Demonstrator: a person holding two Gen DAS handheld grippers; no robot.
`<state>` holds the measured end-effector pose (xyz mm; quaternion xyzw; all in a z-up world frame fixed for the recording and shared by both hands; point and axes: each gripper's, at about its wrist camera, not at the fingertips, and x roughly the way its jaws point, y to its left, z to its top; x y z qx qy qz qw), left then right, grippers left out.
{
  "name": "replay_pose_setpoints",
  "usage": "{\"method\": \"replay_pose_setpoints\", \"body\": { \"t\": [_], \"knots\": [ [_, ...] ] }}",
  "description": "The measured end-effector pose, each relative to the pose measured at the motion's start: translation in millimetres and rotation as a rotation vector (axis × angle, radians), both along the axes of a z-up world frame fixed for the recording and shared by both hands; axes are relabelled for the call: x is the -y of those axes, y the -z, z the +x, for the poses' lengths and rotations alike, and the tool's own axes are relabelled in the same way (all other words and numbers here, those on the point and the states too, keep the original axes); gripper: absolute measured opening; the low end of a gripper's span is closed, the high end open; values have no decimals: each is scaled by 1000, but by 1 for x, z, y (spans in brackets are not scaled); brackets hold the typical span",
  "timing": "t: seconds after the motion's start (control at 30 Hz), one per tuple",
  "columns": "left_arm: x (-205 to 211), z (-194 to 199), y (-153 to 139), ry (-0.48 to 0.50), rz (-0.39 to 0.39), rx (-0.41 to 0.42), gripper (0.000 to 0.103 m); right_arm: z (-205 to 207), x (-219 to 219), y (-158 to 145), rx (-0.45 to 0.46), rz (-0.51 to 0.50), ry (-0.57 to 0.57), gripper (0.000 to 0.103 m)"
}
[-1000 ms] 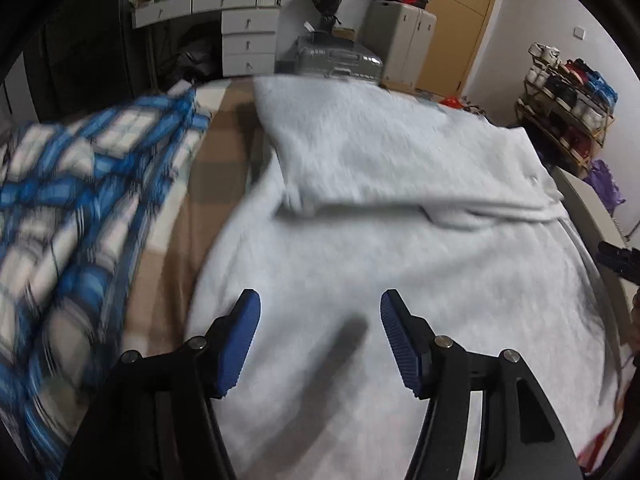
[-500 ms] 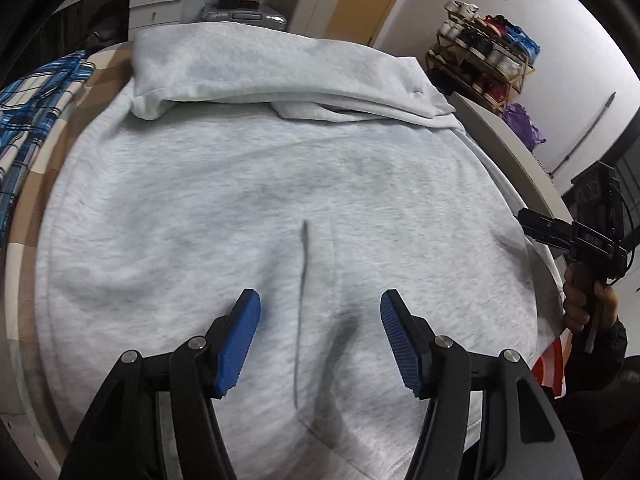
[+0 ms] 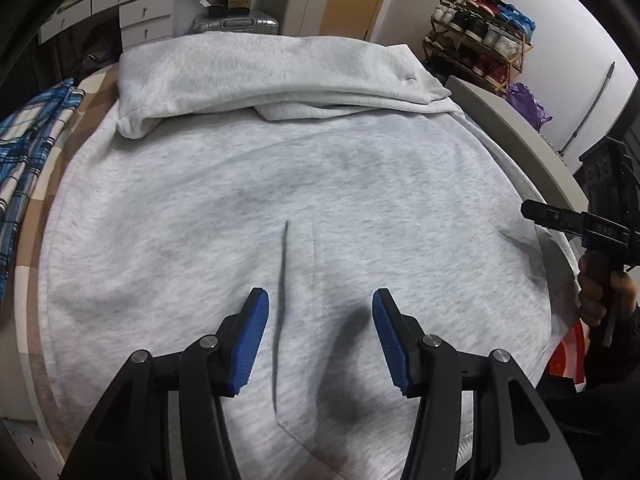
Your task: Fold large clothes
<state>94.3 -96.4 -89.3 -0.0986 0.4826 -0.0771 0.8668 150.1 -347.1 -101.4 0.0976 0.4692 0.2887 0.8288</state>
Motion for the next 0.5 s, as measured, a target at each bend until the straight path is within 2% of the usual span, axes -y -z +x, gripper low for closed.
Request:
{"method": "replay_pose_setpoints", "body": {
  "t": [0.13, 0.17, 0.2, 0.23, 0.27, 0.3, 0.37, 0.43, 0.5],
  "knots": [
    [1, 0, 4, 21, -41, 12, 46, 4, -3, 4, -6, 2, 10, 64],
    [2, -1, 3, 22, -53, 14, 40, 5, -5, 4, -6, -1, 8, 64],
    [3, -1, 3, 27, -56, 13, 28, 5, -7, 3, -5, 0, 2, 64],
    [6, -2, 2, 21, -30, 25, 16, 4, -9, 2, -1, 2, -5, 65],
    [8, -3, 1, 19, -6, 36, 10, 3, -12, 1, 5, 4, -13, 62],
    [9, -5, 0, 23, 8, 53, 4, 2, -14, 0, 16, 9, -21, 57],
    [6, -9, -5, 10, 10, 84, 0, 0, -15, -4, 33, 28, -31, 22],
    [-1, -14, -14, -1, -4, 117, 0, -1, -11, -9, 52, 36, -19, 8],
    [-9, -20, -25, -4, -42, 147, 0, -6, -7, -17, 96, 59, -10, 6]
  ]
}}
